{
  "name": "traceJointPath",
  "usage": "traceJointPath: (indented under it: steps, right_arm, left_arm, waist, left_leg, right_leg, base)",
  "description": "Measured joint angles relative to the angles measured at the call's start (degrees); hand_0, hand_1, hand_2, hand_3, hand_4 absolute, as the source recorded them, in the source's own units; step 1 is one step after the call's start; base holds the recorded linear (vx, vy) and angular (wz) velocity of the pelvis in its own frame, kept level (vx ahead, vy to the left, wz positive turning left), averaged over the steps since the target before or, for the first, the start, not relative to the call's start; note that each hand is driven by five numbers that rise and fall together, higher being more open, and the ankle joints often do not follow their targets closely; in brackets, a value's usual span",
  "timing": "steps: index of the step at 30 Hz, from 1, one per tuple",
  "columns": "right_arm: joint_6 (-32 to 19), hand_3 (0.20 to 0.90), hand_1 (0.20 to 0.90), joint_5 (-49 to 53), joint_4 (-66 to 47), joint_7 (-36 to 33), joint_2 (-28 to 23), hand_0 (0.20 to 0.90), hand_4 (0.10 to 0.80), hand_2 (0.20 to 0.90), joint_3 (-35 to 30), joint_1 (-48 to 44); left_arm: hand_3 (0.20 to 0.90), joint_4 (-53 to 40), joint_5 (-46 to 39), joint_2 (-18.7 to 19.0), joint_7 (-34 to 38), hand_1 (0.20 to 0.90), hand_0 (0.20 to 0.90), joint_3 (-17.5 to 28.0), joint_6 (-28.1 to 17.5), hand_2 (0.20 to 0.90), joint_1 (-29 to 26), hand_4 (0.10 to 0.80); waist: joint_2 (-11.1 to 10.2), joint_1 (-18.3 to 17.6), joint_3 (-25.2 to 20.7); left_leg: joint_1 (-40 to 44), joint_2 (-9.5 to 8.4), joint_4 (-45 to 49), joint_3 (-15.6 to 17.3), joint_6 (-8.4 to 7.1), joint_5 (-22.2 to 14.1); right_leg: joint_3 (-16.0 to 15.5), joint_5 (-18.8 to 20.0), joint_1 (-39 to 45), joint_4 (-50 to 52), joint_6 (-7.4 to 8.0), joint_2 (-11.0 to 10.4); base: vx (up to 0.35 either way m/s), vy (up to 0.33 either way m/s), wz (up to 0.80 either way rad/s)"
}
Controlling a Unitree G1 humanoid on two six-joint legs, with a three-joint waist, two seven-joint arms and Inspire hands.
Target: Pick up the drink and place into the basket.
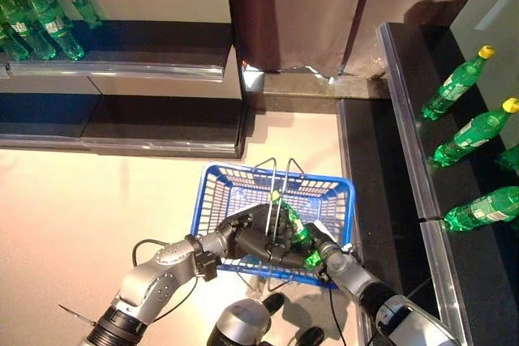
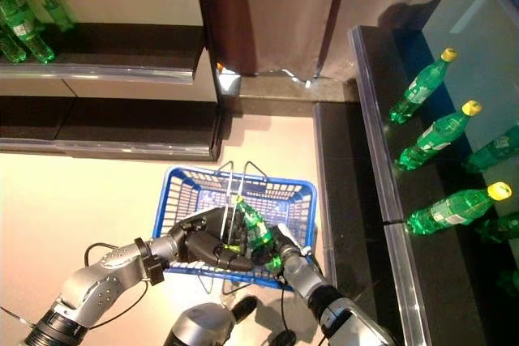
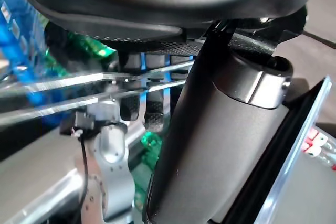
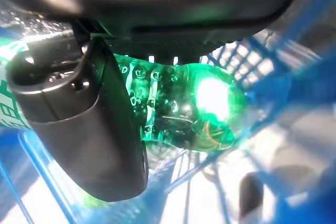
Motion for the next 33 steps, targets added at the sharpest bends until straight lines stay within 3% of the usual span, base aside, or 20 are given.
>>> traceJointPath:
  steps: [1,2,15,23,29,33]
  right_arm:
    - [0.1,0.417,0.486,-0.2,0.5,0.1,0.3,0.486,0.317,0.486,0.0,0.0]
    - [0.3,0.9,0.9,-0.5,0.7,0.2,0.4,0.9,0.8,0.9,0.0,0.0]
    - [0.7,0.9,0.9,0.8,0.1,-1.0,1.4,0.9,0.8,0.9,-1.2,-0.2]
    - [0.7,0.9,0.9,5.2,-4.8,-4.3,1.3,0.9,0.8,0.9,-4.4,-1.9]
    - [0.9,0.9,0.9,9.9,-16.9,-6.6,-0.9,0.9,0.8,0.9,-5.8,-0.4]
    - [-1.4,0.9,0.9,9.9,-29.7,-7.5,-2.7,0.9,0.8,0.9,-7.6,5.3]
  left_arm:
    - [0.2,0.0,0.2,0.2,0.0,0.3,0.3,0.0,0.0,0.3,0.0,0.1]
    - [0.2,0.0,0.2,0.2,0.0,0.3,0.3,0.0,0.0,0.3,0.0,0.1]
    - [0.2,0.0,0.4,0.9,1.4,0.3,0.3,-1.6,0.4,0.3,0.7,0.1]
    - [0.2,0.0,0.3,1.4,2.6,0.3,0.3,-1.5,0.4,0.3,0.7,0.1]
    - [0.2,1.1,0.4,3.2,3.5,0.3,0.3,-0.1,0.3,0.3,1.4,0.1]
    - [0.2,2.0,0.5,2.5,4.6,0.3,0.3,5.3,-1.6,0.3,6.5,0.1]
  waist:
    - [-0.1,0.0,-0.2]
    - [-0.1,0.1,-0.3]
    - [-0.9,-0.2,-2.2]
    - [-1.0,-0.3,-2.3]
    - [-1.0,-1.3,-2.4]
    - [-1.1,-3.8,-2.4]
  left_leg:
    - [0.0,-0.03,0.0,0.0,0.0,0.0]
    - [0.0,-0.04,0.0,0.0,0.0,0.0]
    - [-0.1,0.05,-0.1,1.1,0.0,0.0]
    - [-0.2,0.26,-0.3,3.4,0.0,0.0]
    - [-0.1,0.73,-0.9,5.7,0.25,0.2]
    - [0.1,1.0,-1.5,8.4,0.27,0.2]
  right_leg:
    - [0.0,0.0,0.0,0.0,0.01,0.0]
    - [0.0,0.0,0.0,0.0,0.02,-0.1]
    - [0.5,0.0,-0.3,0.0,0.09,-0.1]
    - [3.1,0.5,-1.3,0.0,0.08,-0.2]
    - [5.4,1.3,-2.3,0.0,0.09,-0.1]
    - [8.3,1.8,-3.3,0.0,0.09,-0.2]
  base:
    - [0.0,0.0,0.0]
    - [0.0,0.0,0.0]
    - [-0.006,-0.004,-0.02]
    - [-0.015,-0.003,-0.15]
    - [-0.036,-0.013,-0.22]
    - [-0.034,-0.035,-0.36]
